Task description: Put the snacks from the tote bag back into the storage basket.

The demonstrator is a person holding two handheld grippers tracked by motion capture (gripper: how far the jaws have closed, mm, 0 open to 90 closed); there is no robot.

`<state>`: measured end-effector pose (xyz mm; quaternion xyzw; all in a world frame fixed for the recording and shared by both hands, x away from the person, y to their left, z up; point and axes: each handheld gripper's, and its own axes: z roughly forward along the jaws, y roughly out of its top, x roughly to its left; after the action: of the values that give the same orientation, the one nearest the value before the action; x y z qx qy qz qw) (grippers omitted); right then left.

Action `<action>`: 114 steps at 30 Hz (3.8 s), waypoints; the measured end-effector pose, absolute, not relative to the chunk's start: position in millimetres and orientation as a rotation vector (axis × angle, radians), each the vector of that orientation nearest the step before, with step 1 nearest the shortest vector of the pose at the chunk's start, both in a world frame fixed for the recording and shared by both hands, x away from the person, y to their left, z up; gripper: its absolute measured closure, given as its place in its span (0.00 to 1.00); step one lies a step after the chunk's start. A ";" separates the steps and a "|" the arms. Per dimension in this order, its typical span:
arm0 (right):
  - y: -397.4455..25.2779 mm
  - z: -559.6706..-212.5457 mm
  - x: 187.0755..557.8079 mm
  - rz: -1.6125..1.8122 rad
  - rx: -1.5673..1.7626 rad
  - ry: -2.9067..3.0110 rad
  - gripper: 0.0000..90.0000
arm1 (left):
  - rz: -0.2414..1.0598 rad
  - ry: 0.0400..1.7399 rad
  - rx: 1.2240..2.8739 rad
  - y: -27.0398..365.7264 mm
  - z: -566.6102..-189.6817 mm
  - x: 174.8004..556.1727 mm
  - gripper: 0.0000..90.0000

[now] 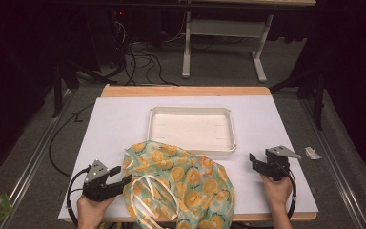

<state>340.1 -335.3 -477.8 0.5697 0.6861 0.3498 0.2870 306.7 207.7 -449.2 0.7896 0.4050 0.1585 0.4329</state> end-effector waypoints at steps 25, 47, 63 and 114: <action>-334.3 -477.8 339.8 0.928 1.511 1.841 0.34 | 0.305 0.919 2.049 184.1 -450.4 314.7 0.97; -334.5 -477.8 339.8 0.931 1.511 1.839 0.34 | 0.222 0.791 2.040 158.2 -438.6 314.0 1.00; -335.0 -477.8 339.5 0.939 1.512 1.836 0.34 | 0.172 0.690 2.037 126.9 -425.5 318.3 1.00; -257.3 -430.5 280.7 1.111 1.101 2.168 0.62 | 0.159 0.612 2.020 100.1 -407.8 326.2 1.00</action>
<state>280.7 -257.3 -430.5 0.4006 0.7889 0.4043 0.2320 326.2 100.1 -407.8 0.8316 0.2522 0.0655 0.4905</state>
